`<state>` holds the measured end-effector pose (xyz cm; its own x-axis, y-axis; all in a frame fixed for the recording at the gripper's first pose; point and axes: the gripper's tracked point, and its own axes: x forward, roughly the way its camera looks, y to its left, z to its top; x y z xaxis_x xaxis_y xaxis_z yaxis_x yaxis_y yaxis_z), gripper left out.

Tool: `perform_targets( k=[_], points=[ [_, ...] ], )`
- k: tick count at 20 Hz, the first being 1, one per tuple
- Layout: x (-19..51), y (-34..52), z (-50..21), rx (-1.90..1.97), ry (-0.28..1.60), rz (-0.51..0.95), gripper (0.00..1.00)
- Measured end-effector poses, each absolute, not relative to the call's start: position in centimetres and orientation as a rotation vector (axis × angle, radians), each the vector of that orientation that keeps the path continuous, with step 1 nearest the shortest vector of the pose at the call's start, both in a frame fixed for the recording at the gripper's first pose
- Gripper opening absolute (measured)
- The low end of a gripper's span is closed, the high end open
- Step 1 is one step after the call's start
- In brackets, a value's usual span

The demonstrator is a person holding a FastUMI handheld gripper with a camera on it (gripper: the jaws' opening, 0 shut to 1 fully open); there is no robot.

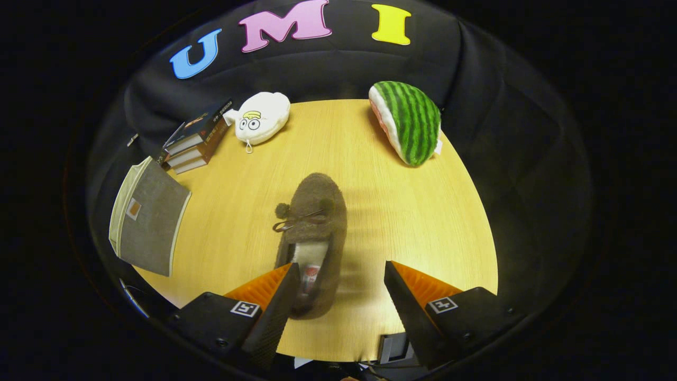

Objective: Open the storage box then place both shoes into the box .Put the left shoe in first, then the right shoe, with the right side of both shoes facing outward in a uniform manner.

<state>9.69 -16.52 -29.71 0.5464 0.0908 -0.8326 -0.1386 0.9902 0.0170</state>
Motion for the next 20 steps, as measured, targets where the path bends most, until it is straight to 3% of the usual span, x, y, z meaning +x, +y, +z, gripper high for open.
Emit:
perform_targets(
  k=[7, 9, 10, 11, 14, 15, 18, 20],
  points=[
    [12.9, -16.4, -34.0, -0.001, 1.045, 0.175, 0.99],
    [13.8, -15.9, -34.3, 0.034, 1.040, 0.174, 0.84],
    [13.7, -15.6, -34.6, 0.048, 1.057, 0.179, 0.66],
    [13.6, -15.1, -35.0, 0.063, 1.079, 0.185, 0.61],
    [13.6, -14.8, -35.3, 0.099, 1.108, 0.143, 0.28],
    [13.6, -14.8, -35.1, 0.115, 1.105, 0.127, 0.27],
    [13.5, -14.8, -35.0, 0.105, 1.087, 0.101, 0.08],
    [12.8, -14.2, -34.9, 0.100, 1.112, 0.111, 0.06]
  ],
)
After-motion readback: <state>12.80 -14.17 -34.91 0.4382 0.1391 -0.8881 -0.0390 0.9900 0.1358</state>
